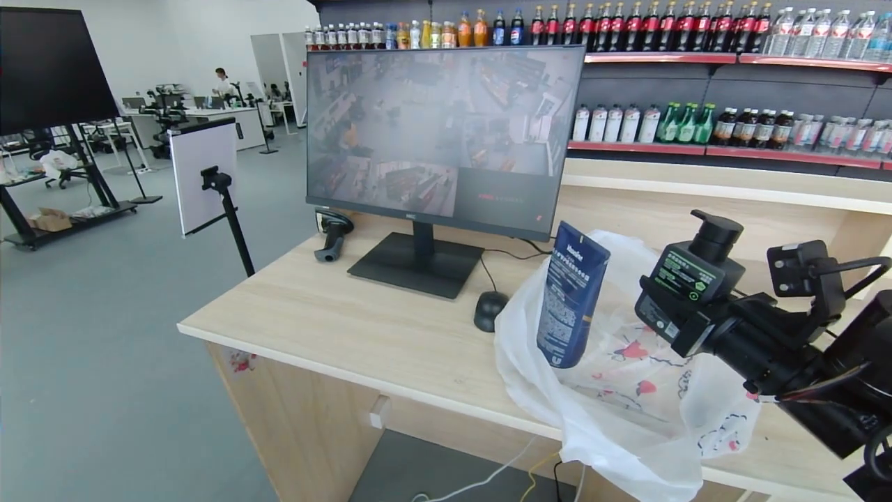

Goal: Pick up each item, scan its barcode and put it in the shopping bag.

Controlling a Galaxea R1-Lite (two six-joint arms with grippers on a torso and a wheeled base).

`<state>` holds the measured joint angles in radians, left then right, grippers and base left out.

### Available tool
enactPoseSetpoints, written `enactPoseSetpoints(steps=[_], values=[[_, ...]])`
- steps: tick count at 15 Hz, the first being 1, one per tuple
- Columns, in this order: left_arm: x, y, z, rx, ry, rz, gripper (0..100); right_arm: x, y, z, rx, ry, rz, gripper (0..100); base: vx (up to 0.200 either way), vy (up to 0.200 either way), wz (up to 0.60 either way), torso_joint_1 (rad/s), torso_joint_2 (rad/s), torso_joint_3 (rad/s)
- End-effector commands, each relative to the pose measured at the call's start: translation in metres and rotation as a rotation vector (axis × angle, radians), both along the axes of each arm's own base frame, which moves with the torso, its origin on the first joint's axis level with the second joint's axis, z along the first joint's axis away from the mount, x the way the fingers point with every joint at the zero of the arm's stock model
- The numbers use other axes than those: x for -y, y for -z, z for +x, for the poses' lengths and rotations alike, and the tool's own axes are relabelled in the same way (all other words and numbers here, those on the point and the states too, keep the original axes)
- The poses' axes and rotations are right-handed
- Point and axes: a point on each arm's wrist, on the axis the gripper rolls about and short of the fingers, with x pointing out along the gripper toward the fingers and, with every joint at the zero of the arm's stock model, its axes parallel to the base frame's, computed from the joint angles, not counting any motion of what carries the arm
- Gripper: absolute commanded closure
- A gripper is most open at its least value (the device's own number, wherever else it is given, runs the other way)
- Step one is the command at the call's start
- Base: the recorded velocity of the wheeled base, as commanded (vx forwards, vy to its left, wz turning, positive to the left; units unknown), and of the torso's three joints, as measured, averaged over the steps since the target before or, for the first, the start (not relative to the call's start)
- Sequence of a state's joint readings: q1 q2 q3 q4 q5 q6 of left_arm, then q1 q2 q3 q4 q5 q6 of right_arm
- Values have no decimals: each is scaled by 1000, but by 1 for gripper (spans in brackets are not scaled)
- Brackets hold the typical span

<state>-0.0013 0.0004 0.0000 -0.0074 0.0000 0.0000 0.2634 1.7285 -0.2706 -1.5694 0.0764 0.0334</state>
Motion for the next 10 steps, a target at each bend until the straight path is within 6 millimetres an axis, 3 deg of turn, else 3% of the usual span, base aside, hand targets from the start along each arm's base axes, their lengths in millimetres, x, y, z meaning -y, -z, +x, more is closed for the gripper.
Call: enactPoseSetpoints(steps=[1,3,7,10], values=[[0,0,0,1,-1,0,0,-3,9,14,-25,4,-6,100,0,0,0,0,0,0],[0,0,0,1,0,0,0,6,16,28,-44,48,-7,100,0,0,0,0,0,0],[0,0,0,1,0,0,0,3,29,49,-71,54,-9,100,0,0,0,0,0,0],[0,0,0,2,-1,0,0,3,35,54,-88,54,-15,100,0,0,0,0,0,0]])
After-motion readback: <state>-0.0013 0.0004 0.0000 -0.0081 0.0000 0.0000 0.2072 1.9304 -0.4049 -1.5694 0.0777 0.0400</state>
